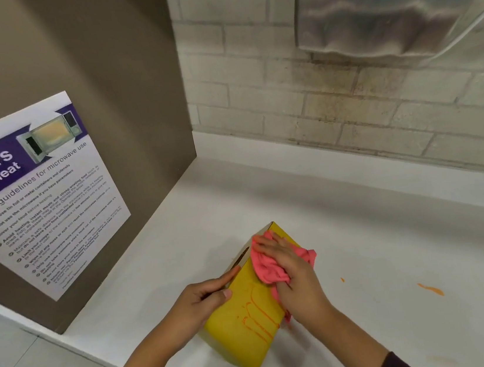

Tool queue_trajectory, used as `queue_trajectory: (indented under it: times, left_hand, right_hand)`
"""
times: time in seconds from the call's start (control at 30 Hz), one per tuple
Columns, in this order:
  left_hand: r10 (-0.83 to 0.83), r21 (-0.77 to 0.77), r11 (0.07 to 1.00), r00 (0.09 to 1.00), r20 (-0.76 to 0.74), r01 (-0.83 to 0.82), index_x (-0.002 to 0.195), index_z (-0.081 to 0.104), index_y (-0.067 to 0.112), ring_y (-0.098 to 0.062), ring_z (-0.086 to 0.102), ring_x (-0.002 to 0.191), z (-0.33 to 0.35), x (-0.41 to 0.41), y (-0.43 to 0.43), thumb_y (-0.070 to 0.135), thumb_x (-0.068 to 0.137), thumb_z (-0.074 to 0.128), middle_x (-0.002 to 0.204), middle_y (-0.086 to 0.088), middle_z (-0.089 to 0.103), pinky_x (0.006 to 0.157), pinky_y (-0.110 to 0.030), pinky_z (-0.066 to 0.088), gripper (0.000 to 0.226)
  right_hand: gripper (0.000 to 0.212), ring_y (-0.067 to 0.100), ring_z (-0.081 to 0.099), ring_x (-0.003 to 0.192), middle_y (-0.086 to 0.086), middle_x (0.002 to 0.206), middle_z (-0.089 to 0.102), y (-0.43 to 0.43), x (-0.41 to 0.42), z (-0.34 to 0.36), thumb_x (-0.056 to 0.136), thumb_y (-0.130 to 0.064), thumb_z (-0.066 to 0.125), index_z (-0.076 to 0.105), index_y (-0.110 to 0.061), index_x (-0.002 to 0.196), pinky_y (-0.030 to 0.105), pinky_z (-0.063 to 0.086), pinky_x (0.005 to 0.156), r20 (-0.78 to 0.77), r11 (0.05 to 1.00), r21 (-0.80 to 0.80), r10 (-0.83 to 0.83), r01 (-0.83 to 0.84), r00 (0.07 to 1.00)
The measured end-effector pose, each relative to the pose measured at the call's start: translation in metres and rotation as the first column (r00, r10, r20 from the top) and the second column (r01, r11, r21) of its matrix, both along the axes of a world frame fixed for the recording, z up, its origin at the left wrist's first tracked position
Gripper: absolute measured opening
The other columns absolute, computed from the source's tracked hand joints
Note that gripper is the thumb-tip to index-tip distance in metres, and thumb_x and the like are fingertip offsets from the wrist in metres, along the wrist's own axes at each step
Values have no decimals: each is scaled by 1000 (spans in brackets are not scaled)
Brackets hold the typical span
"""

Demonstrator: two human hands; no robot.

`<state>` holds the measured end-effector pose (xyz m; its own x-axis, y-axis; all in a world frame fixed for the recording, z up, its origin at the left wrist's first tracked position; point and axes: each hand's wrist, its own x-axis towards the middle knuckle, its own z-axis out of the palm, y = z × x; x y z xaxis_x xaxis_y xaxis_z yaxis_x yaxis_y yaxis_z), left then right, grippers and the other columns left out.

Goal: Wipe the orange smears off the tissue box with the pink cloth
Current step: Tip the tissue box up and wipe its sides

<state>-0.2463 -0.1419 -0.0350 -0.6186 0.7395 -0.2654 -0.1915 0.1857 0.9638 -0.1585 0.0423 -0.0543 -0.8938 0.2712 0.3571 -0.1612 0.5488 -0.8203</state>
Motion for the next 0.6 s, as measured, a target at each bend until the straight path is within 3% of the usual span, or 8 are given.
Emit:
queue_trajectory:
  times: [0.17, 0.23, 0.3, 0.37, 0.43, 0.5, 0.6]
  left_hand:
    - [24, -2, 1000, 1000, -6, -24, 96, 72, 38, 7, 63, 101, 1, -4, -1, -1, 92, 49, 99, 26, 71, 78, -7, 49, 45]
    - [1, -5, 1000, 1000, 6, -1, 101, 71, 37, 1, 65, 103, 1, -5, -1, 0, 93, 49, 103, 22, 72, 77, -11, 52, 43]
    - [-17, -21, 1000, 1000, -4, 17, 102, 69, 41, 0, 65, 102, 2, -6, -2, 3, 94, 49, 103, 24, 72, 75, -13, 53, 44]
    - [-31, -31, 999, 999, -16, 31, 102, 68, 44, 1, 65, 101, 2, -6, -2, 5, 94, 49, 101, 27, 71, 74, -12, 53, 44]
    - [-14, -31, 999, 1000, -14, 14, 103, 68, 41, 2, 65, 101, 2, -7, -1, 4, 94, 48, 101, 27, 71, 75, -11, 52, 44]
    - [8, -24, 1000, 1000, -15, -8, 105, 68, 37, 3, 64, 103, 1, -8, -1, 2, 94, 47, 103, 26, 71, 78, -10, 51, 43]
    - [10, -16, 1000, 1000, -26, -10, 110, 66, 33, 5, 60, 109, 2, -9, -1, 1, 94, 47, 106, 27, 69, 84, -7, 48, 40]
  right_hand:
    - [51, 14, 24, 141, 1, 142, 45, -7, 12, -9, 82, 2, 52, 51, -14, 131, 28, 14, 117, 22, 935, 191, 301, -300, 953]
    - [44, 13, 26, 140, 3, 140, 45, 6, 17, -10, 86, -7, 51, 52, -11, 129, 26, 14, 116, 1, 948, 162, 278, -275, 961]
    - [44, 13, 32, 137, -1, 138, 47, 18, 18, -11, 87, -15, 44, 52, -18, 130, 34, 20, 116, -37, 992, 42, 124, -123, 992]
    - [43, 11, 37, 134, -12, 136, 49, 18, 13, -11, 87, -10, 44, 53, -24, 127, 42, 25, 113, -78, 998, -64, -12, 7, 997]
    - [55, 7, 39, 133, -27, 134, 49, 3, 8, -9, 84, 2, 46, 52, -34, 126, 41, 25, 114, -79, 994, -97, -58, 50, 995]
    - [61, 8, 36, 136, -31, 136, 46, -15, 8, -10, 83, 1, 48, 51, -40, 128, 38, 21, 116, -59, 998, -63, 10, -13, 998]
    - [59, 11, 29, 140, -26, 143, 39, -22, 21, -20, 84, -3, 50, 45, -33, 135, 30, 15, 117, -38, 972, 80, 226, -222, 973]
